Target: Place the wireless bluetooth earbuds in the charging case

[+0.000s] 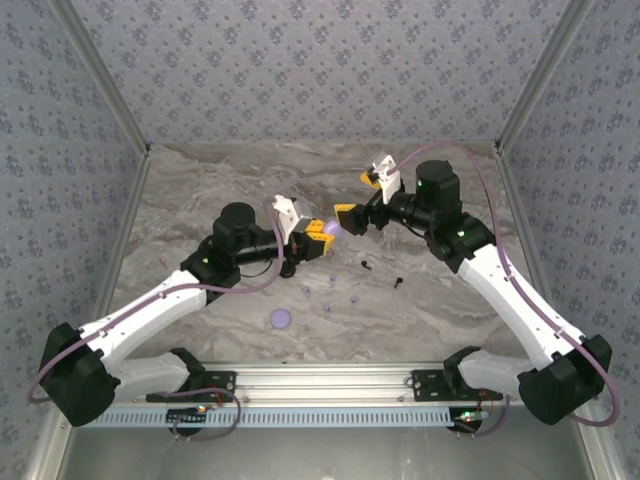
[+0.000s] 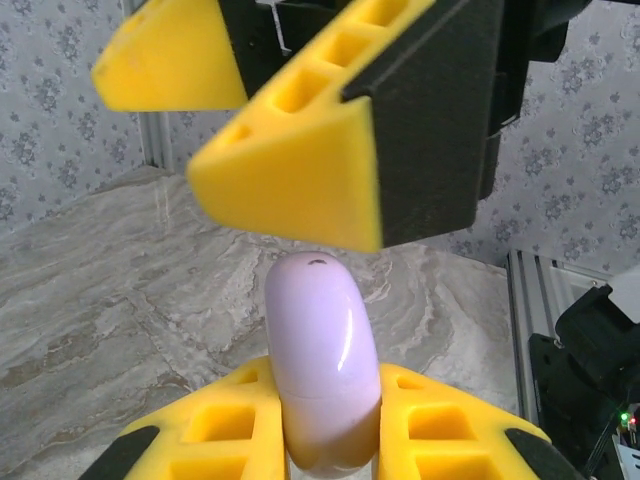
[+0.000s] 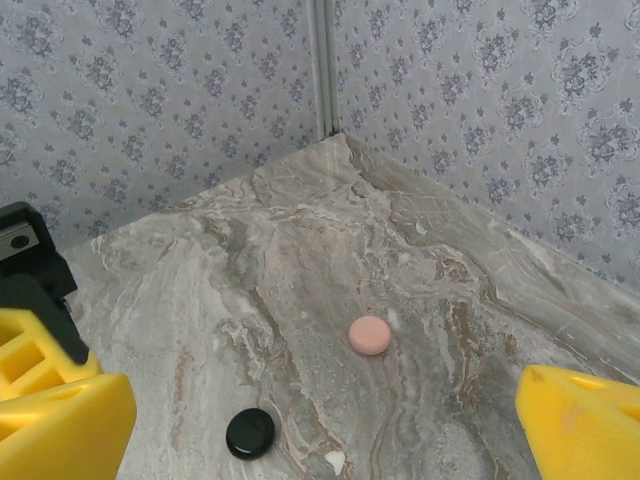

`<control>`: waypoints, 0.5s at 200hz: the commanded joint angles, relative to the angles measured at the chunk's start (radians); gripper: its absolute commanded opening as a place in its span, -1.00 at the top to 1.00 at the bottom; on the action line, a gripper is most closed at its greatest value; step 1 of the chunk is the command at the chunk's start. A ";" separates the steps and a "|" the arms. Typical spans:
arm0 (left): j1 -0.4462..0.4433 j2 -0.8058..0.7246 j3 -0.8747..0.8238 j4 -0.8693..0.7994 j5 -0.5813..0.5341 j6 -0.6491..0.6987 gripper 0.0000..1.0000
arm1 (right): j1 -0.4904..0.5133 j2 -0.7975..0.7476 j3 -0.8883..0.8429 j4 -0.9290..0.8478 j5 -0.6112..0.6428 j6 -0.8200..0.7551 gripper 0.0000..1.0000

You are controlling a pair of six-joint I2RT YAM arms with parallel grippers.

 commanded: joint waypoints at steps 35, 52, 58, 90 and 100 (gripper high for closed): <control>-0.004 0.000 0.029 0.008 0.021 0.020 1.00 | -0.012 -0.028 0.014 -0.006 0.003 0.010 -0.99; -0.005 -0.004 0.025 0.010 0.021 0.026 1.00 | -0.023 -0.065 -0.010 -0.016 -0.020 -0.004 -0.99; -0.005 -0.006 0.022 0.011 0.020 0.029 1.00 | -0.029 -0.078 -0.018 -0.022 -0.034 -0.011 -0.99; -0.006 -0.021 0.010 0.018 0.018 0.057 1.00 | -0.035 -0.130 -0.061 -0.082 -0.124 -0.058 -0.99; -0.010 -0.028 0.005 0.020 0.015 0.076 1.00 | -0.035 -0.141 -0.080 -0.079 -0.157 -0.061 -0.99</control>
